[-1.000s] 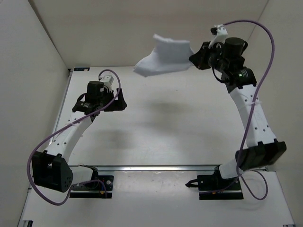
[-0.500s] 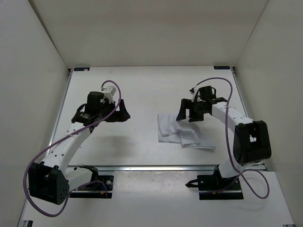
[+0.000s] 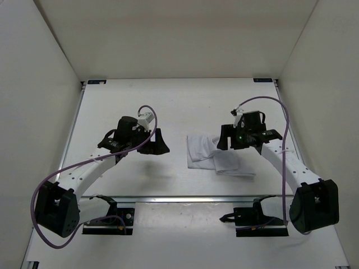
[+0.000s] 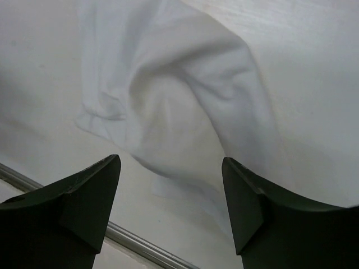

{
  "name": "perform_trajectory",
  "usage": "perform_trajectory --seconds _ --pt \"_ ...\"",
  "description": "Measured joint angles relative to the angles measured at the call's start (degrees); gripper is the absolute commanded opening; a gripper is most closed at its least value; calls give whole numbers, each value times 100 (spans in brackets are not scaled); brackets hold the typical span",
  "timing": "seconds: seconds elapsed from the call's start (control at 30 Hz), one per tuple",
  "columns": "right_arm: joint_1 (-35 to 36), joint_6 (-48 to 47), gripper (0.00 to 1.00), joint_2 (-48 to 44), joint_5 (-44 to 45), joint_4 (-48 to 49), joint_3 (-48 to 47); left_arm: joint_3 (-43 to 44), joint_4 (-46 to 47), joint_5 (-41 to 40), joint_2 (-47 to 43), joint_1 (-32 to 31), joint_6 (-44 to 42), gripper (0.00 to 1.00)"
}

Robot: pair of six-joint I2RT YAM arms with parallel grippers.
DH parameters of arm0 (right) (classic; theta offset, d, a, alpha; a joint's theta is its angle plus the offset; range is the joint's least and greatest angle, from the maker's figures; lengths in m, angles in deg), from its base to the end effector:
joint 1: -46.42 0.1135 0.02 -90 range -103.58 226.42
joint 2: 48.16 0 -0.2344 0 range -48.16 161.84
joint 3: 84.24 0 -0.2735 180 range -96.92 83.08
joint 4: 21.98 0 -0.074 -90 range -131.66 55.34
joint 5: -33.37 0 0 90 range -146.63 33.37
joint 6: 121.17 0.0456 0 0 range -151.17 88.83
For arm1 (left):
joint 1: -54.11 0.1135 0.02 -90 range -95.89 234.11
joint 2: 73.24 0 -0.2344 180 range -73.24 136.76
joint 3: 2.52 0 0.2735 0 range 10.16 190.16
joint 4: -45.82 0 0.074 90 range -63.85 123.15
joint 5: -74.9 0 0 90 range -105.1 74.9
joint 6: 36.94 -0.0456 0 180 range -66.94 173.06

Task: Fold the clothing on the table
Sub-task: Flatten the skirt out

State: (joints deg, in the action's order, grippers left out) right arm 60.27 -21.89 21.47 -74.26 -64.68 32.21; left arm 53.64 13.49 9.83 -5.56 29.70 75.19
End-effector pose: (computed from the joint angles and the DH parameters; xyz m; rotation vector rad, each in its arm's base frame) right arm 0.2761 0.0823 0.2159 -0.2395 2.4330 0.5548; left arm 0.2490 -0.1341 0.1958 0.2757 2.4120 -0.8976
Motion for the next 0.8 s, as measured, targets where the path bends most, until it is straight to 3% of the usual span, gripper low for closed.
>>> perform_trajectory --seconds 0.27,0.37,0.47,0.57,0.6,0.8 --pt "-160 -247 62 -284 153 -37 953 0 59 20 -2 144 -22 99" --pt "7 -361 51 -361 275 74 964 0 61 20 -4 168 -20 98" --pt "131 -468 25 -205 374 216 964 0 59 24 -9 195 -20 99" --pt "190 -492 14 114 505 354 962 0 48 46 -22 249 -20 99" --pt "188 -503 3 260 579 391 951 0 48 50 -28 262 -17 98" --pt "186 -590 0 769 789 273 476 0 46 61 -111 339 -17 99"
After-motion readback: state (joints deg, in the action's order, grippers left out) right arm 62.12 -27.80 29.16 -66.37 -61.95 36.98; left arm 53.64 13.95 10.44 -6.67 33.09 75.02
